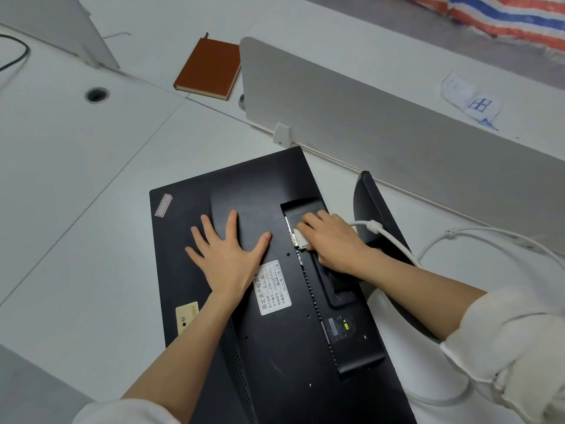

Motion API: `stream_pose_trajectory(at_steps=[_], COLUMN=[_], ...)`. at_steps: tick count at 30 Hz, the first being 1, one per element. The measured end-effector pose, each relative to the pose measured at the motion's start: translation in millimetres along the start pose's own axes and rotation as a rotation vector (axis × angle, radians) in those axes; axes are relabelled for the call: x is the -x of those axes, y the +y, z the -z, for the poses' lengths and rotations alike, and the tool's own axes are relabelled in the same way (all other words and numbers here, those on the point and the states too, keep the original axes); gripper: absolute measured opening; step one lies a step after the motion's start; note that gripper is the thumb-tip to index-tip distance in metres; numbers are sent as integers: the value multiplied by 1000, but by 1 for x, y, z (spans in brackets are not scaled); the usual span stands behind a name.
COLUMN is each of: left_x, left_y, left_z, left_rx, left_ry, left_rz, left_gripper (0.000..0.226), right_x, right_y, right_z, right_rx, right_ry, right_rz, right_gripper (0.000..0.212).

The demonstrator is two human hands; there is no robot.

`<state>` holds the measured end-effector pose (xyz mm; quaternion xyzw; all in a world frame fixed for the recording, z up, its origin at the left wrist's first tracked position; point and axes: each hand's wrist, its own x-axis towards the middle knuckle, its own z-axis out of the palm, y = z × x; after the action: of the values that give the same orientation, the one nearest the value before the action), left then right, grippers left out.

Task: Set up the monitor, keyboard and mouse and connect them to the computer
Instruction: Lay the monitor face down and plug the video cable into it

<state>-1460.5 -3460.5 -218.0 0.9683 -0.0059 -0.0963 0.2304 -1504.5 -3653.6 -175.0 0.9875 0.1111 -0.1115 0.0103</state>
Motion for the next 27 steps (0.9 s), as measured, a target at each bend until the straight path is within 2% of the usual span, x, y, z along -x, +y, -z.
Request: stream_pose_trajectory(at_steps=[8,27], left_x=[-1,0], left_y=[2,2], left_z=[0,1], left_rx=[5,-4], left_ry=[0,-5], left_rz=[5,7], left_gripper=[82,84], right_x=[0,-1], right_y=[2,0], right_z=[5,6], right_rx=[-48,-79], right_ry=[-51,-83], right_rz=[-21,-51], right_gripper=[38,36])
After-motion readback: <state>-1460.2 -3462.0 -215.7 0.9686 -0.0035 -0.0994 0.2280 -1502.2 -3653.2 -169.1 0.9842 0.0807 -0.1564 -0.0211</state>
